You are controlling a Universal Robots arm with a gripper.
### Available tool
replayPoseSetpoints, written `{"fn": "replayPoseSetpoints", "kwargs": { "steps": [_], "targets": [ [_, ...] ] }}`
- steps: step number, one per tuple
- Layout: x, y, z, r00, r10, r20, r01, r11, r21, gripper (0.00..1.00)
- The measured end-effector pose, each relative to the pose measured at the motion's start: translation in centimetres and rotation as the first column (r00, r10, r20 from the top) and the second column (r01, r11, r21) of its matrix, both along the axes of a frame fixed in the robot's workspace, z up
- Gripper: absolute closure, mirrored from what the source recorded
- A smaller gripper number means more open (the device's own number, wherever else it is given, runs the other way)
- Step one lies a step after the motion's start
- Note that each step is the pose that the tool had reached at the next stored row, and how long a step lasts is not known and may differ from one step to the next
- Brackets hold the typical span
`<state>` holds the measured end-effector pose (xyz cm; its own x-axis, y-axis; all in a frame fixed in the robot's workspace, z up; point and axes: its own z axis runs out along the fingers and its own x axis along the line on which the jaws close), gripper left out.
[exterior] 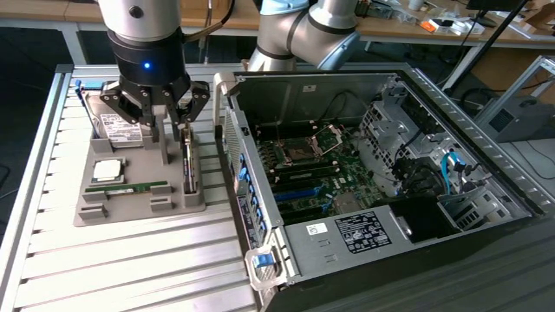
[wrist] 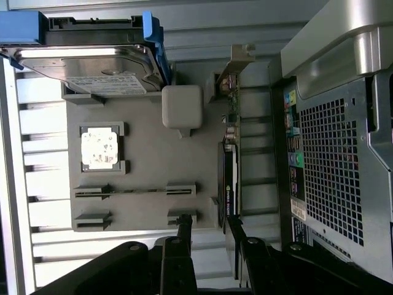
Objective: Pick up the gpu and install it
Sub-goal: 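Pick up the gpu and move the gpu toward the slot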
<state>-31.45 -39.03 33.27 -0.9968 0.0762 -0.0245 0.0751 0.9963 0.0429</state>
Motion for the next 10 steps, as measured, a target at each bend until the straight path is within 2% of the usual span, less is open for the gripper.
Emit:
{"fn": "replayPoseSetpoints", "kwargs": {
  "steps": [10],
  "targets": [
    [1.4,0.00,-0.33,1.0000,0.000,0.0001,0.000,1.0000,-0.0001,0.64]
  ]
}}
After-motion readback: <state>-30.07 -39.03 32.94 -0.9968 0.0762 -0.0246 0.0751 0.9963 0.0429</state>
